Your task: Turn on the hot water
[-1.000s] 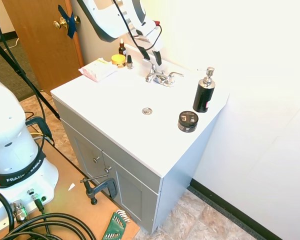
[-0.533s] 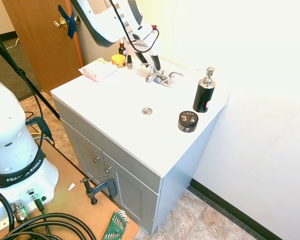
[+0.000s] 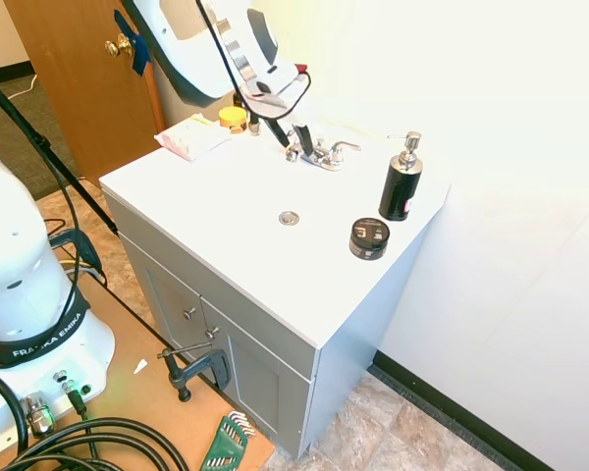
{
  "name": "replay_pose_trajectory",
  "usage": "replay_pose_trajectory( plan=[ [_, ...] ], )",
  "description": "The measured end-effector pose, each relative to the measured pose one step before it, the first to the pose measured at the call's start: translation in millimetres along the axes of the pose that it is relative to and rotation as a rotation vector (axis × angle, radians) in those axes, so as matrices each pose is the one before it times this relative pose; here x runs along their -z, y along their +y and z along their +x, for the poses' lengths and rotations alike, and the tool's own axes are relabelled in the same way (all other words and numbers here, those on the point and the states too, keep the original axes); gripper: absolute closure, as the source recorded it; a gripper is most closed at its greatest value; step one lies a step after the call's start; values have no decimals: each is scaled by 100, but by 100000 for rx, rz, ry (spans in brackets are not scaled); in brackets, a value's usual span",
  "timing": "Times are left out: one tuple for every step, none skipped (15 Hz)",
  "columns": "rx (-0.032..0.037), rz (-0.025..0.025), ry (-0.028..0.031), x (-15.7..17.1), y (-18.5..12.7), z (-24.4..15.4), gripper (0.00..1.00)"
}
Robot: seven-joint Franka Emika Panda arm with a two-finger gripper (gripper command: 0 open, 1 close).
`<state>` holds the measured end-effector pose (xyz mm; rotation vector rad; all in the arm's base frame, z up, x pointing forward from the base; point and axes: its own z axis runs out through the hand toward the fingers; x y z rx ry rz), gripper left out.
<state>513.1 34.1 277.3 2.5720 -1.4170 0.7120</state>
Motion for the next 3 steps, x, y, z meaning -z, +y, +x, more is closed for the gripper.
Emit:
replay_pose_trajectory(
  plan=[
    [-1233, -1176, -1402, 248, 1122, 165, 0],
    [-929, -734, -2134, 476, 1016, 173, 0],
    [176, -950, -3388, 471, 1059, 7, 0]
  ],
)
